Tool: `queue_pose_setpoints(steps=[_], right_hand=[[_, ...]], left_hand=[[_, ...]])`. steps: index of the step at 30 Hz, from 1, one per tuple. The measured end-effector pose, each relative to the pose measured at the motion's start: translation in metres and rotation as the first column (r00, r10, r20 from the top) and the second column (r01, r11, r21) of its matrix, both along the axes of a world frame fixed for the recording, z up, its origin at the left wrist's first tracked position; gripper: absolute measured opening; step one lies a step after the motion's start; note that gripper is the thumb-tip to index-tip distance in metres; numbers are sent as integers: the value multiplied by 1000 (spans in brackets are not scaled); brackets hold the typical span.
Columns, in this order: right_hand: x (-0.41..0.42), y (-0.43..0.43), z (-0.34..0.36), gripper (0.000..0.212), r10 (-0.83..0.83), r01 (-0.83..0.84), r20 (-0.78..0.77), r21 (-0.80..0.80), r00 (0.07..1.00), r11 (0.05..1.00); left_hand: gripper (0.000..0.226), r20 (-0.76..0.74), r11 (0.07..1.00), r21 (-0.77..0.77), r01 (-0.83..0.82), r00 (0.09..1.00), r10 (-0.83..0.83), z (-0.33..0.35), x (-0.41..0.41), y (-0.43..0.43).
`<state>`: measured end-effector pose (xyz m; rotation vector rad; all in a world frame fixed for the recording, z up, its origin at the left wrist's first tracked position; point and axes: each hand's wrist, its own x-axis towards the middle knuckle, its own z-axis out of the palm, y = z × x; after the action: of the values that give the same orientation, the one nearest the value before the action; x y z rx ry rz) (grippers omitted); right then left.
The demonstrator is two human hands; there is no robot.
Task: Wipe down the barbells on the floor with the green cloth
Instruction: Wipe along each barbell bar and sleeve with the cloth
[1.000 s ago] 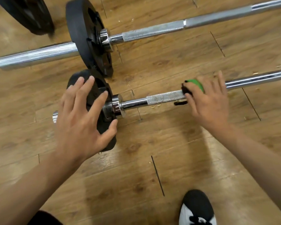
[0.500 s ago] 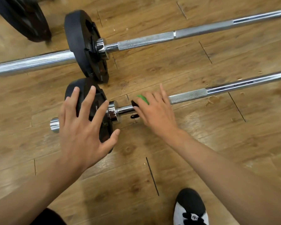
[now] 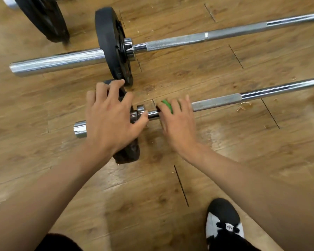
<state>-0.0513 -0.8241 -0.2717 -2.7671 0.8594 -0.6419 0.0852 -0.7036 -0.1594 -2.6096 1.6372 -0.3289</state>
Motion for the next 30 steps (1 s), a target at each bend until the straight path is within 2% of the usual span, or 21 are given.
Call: queue_pose_setpoints(steps=[2, 4, 7, 9, 14, 17, 20, 22, 27, 29, 30], right_hand=[[9, 10, 0, 53, 148, -150, -45, -35, 988, 988], [-7, -17, 0, 53, 204, -214, -104, -106, 974, 971], [-59, -72, 4, 35, 102, -120, -120, -152, 988, 981], [-85, -90, 10, 33, 43, -64, -158, -129, 986, 990], [-73, -72, 23, 28, -72, 67, -216, -30, 974, 997], [-76, -78, 39, 26, -8, 13, -314, 13, 949, 1000], [-81, -102, 41, 37, 97, -117, -362, -32, 927, 993], [-69, -107, 34, 43, 88, -105, -319, -38, 944, 994], [-57, -93, 3, 32, -73, 69, -61, -71, 995, 995], [-61, -95, -1, 29, -25, 18, -65, -95, 998, 995], [-64, -101, -2, 28, 21, -31, -78, -128, 997, 991]], left_hand=[[71, -2, 998, 7, 55, 998, -55, -2, 6, -1], [74, -27, 993, 24, 113, 993, -113, -2, 8, -1], [77, -64, 991, 15, 135, 989, -133, -2, 8, -4], [79, -75, 993, 0, 118, 990, -118, -3, 5, -4], [83, -93, 994, 1, 105, 990, -104, 1, 6, 1], [85, -92, 992, 39, 116, 989, -112, 3, 5, 0], [83, -84, 994, 6, 107, 991, -106, 2, 7, -5], [82, -80, 995, 30, 95, 993, -92, 1, 10, -9], [87, -92, 994, 108, 29, 996, -19, 7, 13, -19], [86, -98, 995, 103, 15, 995, -5, 10, 4, -27], [83, -110, 994, 94, 63, 993, -52, 10, -5, -34]])
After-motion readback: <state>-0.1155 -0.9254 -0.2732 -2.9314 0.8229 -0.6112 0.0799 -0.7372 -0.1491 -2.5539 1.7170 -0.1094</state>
